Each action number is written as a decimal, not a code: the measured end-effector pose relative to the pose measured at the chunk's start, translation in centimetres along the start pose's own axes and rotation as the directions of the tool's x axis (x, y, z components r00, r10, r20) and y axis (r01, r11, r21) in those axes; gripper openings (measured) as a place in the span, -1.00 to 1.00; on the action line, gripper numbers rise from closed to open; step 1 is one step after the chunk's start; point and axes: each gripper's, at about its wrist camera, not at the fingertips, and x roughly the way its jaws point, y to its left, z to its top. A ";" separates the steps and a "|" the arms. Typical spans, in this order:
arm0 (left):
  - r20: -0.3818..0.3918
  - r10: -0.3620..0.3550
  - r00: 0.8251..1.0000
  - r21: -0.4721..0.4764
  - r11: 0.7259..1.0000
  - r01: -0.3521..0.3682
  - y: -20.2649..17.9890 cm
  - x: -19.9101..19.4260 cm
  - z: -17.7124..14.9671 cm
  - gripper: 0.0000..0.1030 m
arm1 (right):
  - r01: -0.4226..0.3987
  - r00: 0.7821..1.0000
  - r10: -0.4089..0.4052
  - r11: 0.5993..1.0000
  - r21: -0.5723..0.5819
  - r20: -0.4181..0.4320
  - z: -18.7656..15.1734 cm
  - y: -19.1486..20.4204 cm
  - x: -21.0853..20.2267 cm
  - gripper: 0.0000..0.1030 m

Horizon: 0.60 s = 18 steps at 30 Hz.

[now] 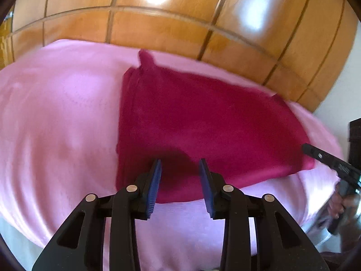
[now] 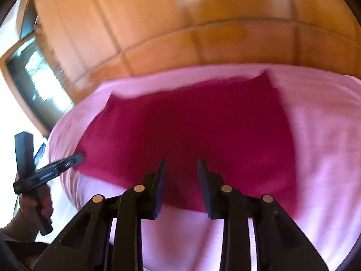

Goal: Fold small clothes

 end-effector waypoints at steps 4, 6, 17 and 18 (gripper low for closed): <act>0.006 0.048 0.999 0.029 0.998 -0.048 -0.6 0.2 -0.5 -0.35 | 0.070 0.997 -0.072 0.997 -0.045 -0.035 -2.2 0.4 2.6 -0.44; 0.009 0.049 0.999 0.034 0.998 -0.049 -0.9 0.0 -0.3 -0.15 | 0.067 0.997 -0.068 0.997 -0.045 -0.028 -2.2 0.2 2.6 -0.43; 0.136 0.212 0.968 0.085 0.971 -0.224 -0.7 -1.1 5.1 0.30 | 0.025 0.999 -0.025 1.000 0.004 0.029 0.2 0.6 0.0 0.23; 0.136 0.217 0.967 0.085 0.969 -0.230 -0.4 -1.0 5.5 0.30 | 0.029 0.999 -0.029 1.000 0.009 0.044 0.7 0.4 -0.3 0.26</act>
